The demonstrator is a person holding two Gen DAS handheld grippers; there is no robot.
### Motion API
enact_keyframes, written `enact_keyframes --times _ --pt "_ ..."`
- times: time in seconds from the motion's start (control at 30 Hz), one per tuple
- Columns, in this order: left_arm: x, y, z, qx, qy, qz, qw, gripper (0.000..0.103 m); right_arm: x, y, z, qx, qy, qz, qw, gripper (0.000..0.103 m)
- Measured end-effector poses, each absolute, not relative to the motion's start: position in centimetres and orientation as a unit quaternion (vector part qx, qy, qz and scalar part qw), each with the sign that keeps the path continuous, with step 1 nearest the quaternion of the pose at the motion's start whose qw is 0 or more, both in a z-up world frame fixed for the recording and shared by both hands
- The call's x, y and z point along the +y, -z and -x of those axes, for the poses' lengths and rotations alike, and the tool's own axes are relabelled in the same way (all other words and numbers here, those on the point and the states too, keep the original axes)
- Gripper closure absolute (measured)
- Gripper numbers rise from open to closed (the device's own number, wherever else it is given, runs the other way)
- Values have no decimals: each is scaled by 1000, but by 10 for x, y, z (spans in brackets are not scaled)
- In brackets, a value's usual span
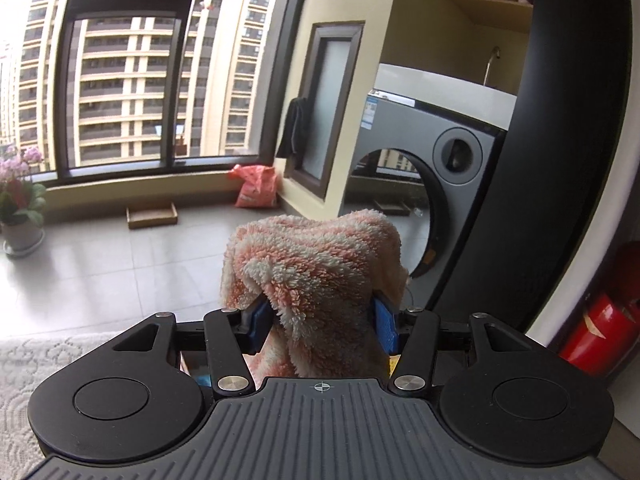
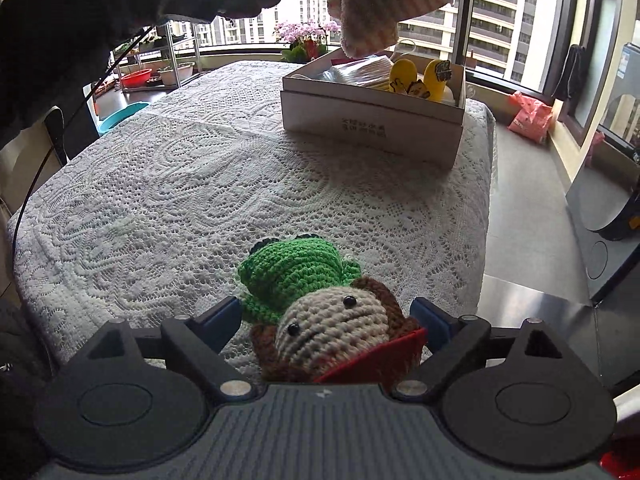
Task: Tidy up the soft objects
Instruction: 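Carry the cloth over the pink box with the left gripper while the right lifts the doll, then lower the doll into the box with the right gripper while the left releases the cloth there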
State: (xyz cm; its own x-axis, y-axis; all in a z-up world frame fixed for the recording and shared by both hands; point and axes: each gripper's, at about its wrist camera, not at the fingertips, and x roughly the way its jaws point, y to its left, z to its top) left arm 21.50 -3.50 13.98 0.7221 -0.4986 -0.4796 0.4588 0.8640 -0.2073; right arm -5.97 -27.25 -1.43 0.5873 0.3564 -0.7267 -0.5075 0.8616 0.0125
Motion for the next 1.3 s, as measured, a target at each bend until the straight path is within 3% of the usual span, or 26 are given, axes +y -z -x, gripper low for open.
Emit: enact_keyframes --times 0.07,0.2,0.37,0.53,0.73,0.83,0.9,0.97,1.03,1.3 --pt "-32 -131 -216 292 275 51 915 47 -271 16 63 381 -245 107 885 31" --pt "-44 -86 -230 382 262 15 886 45 -266 15 64 383 -254 96 883 35" --pt "-37 -62 -235 362 243 11 900 28 -277 -11 51 371 -259 18 891 35" --pt "-15 -56 -229 343 269 48 899 30 -283 -73 13 308 -262 -37 914 35" --pt "11 -68 -216 308 282 75 906 34 -251 -134 -82 212 -210 -29 954 35" --pt "16 -67 -215 310 285 73 904 34 -227 -123 -156 239 -188 -46 952 35" --pt "22 -66 -210 305 286 72 906 35 -209 -94 -206 311 -168 -48 934 35" --pt "25 -62 -204 304 289 63 906 49 -194 -59 -236 372 -129 -20 919 34" --pt "24 -54 -201 310 291 41 904 54 -189 -41 -240 363 -115 -9 925 34" --pt "30 -52 -210 303 283 9 910 54 -192 -38 -240 385 -99 -97 913 34"
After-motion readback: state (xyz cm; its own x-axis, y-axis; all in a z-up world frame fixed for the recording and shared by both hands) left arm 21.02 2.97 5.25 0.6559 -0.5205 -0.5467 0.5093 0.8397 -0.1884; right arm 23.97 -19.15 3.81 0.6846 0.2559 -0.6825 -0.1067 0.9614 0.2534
